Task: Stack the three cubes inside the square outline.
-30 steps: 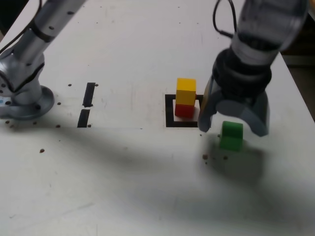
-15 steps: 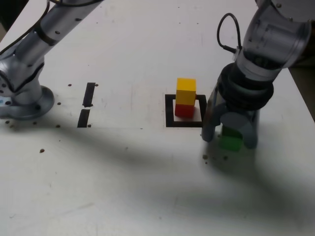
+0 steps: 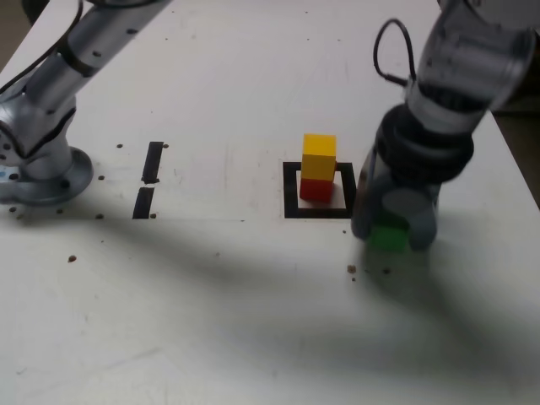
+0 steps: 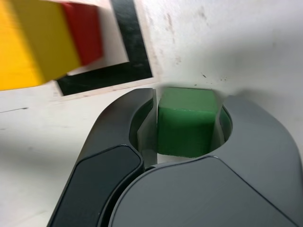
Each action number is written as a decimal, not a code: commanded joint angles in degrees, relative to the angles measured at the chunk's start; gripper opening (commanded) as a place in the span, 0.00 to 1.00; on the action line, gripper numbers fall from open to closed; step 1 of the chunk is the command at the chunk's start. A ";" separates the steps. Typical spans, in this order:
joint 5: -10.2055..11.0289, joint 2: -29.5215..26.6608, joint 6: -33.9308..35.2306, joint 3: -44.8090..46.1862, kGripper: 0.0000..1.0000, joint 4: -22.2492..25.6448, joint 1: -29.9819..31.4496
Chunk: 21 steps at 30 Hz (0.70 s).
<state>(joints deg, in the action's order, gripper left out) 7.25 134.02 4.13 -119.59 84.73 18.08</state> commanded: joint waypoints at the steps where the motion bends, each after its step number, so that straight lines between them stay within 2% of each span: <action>1: 1.28 -5.37 0.26 -0.13 0.26 2.20 0.31; 6: 5.53 -16.33 0.40 1.34 0.26 8.05 0.30; 8: 6.42 -19.96 0.38 3.88 0.26 8.78 -0.27; 13: 6.43 -24.79 0.42 11.92 0.26 8.33 -3.10; 21: 5.51 -24.41 0.10 17.45 0.26 5.58 -6.86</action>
<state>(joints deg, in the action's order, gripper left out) 12.87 109.08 4.35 -101.97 90.20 11.26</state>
